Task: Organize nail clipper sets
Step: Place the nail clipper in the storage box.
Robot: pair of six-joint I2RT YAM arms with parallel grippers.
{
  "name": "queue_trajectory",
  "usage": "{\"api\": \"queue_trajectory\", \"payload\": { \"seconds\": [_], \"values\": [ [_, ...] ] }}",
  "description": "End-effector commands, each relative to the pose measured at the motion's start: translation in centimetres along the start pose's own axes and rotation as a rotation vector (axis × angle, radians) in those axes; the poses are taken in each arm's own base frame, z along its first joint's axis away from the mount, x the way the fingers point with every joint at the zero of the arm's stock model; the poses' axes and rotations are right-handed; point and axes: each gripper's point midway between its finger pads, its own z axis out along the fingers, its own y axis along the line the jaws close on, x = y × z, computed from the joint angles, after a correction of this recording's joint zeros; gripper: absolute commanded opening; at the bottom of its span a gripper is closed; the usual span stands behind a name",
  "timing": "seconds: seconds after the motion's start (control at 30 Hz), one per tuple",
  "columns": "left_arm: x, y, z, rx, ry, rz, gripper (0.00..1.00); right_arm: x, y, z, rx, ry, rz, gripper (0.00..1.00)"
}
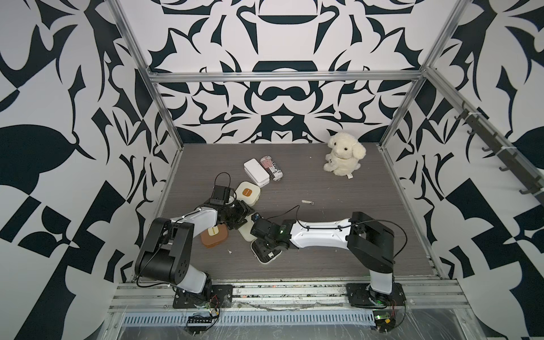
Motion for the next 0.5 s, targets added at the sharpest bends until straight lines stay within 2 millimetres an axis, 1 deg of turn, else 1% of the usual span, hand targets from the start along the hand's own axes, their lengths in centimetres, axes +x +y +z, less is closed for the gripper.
{"api": "queue_trajectory", "payload": {
  "seconds": [0.0,0.13,0.33,0.4,0.47],
  "values": [
    [1.2,6.5,0.2,-0.213,-0.002,-0.082,0.63,12.4,-4.8,2.7,0.18,0.452,0.004,0.0],
    [1.4,6.5,0.3,-0.204,0.003,-0.087,0.63,12.4,-4.6,3.2,0.206,0.484,0.026,0.0],
    [1.6,6.5,0.5,-0.187,0.009,-0.092,0.63,12.1,-4.7,3.4,0.241,0.496,0.037,0.0],
    [1.6,6.3,0.5,-0.179,0.009,-0.092,0.63,11.8,-4.6,3.3,0.238,0.486,0.042,0.0],
    [1.6,6.1,0.5,-0.168,0.009,-0.093,0.63,11.1,-4.3,3.0,0.225,0.459,0.044,0.03]
  ]
}}
